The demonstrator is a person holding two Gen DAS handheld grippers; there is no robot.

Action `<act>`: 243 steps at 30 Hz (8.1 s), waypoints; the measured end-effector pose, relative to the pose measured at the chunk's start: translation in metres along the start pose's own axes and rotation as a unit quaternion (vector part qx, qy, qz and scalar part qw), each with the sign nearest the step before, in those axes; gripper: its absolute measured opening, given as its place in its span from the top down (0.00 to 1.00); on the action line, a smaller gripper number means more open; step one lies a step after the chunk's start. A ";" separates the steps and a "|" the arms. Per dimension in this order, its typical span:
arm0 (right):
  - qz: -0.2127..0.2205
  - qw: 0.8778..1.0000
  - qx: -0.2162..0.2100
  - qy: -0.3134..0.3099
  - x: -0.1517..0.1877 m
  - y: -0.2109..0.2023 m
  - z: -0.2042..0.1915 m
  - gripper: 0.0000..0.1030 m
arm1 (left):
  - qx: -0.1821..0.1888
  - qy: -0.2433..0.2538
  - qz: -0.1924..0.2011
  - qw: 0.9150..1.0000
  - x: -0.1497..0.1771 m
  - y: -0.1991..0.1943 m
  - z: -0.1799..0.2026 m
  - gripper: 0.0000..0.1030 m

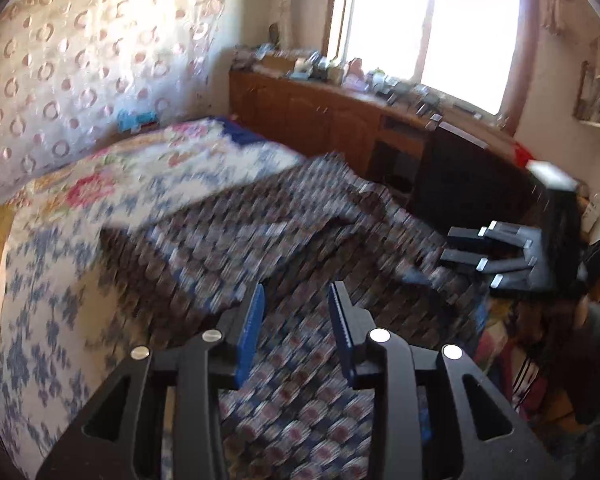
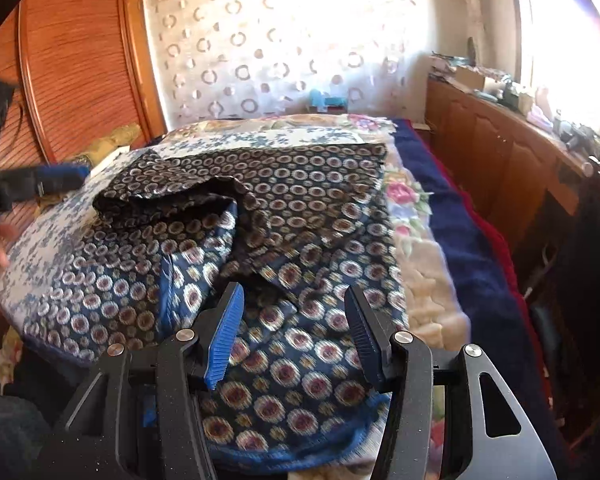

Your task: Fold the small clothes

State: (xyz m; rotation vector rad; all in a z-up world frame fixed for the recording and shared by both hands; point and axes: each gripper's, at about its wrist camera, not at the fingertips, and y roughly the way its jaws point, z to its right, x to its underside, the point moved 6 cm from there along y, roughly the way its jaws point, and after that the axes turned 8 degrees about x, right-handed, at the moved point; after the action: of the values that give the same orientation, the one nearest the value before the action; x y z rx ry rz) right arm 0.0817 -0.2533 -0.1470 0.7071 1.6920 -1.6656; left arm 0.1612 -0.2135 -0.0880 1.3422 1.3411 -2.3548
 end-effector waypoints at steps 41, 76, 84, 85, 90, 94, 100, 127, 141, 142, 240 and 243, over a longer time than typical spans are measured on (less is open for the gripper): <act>-0.031 0.998 0.045 0.008 0.022 -0.008 0.036 0.66 | -0.044 -0.089 -0.025 0.995 0.058 0.023 -0.067 0.62; 0.033 0.998 0.052 -0.034 -0.020 -0.042 0.023 0.47 | -0.101 -0.054 0.099 0.989 0.018 -0.082 -0.040 0.62; 0.036 0.990 -0.029 -0.132 -0.060 -0.003 -0.075 0.41 | -0.121 -0.063 0.109 0.985 0.028 -0.101 -0.051 0.62; 0.035 0.989 -0.039 -0.141 -0.060 0.001 -0.082 0.41 | -0.122 -0.064 0.109 0.984 0.029 -0.103 -0.053 0.62; 0.006 0.977 -0.079 -0.200 -0.069 0.036 -0.134 0.40 | -0.123 -0.071 0.105 0.984 0.037 -0.102 -0.059 0.62; -0.019 0.966 -0.085 -0.243 -0.065 0.062 -0.162 0.40 | -0.120 -0.075 0.102 0.985 0.042 -0.099 -0.061 0.62; -0.041 0.951 -0.096 -0.292 -0.056 0.085 -0.188 0.40 | -0.115 -0.078 0.097 0.986 0.048 -0.094 -0.061 0.62; -0.043 0.996 -0.018 -0.080 -0.150 0.106 -0.053 0.99 | -0.096 -0.075 0.078 0.989 0.056 -0.074 -0.058 0.62; -0.068 0.991 0.101 -0.056 -0.134 0.106 0.025 0.63 | -0.085 -0.066 0.067 0.992 0.054 -0.059 -0.047 0.62; -0.065 0.992 0.093 -0.053 -0.129 0.101 0.028 0.63 | -0.083 -0.064 0.065 0.992 0.054 -0.057 -0.046 0.62; 0.015 0.993 -0.077 -0.087 0.013 -0.060 -0.073 0.35 | 0.050 -0.050 0.047 0.996 -0.016 0.011 0.028 1.00; 0.001 0.992 -0.075 -0.105 0.023 -0.051 -0.081 0.35 | 0.046 -0.058 0.050 0.996 -0.014 0.012 0.023 1.00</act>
State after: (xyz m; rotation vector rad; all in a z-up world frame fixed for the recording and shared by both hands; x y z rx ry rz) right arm 0.0214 -0.1763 -0.1336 0.4438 1.6440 -1.5344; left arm 0.1607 -0.2424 -0.0799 1.2432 1.1205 -2.4129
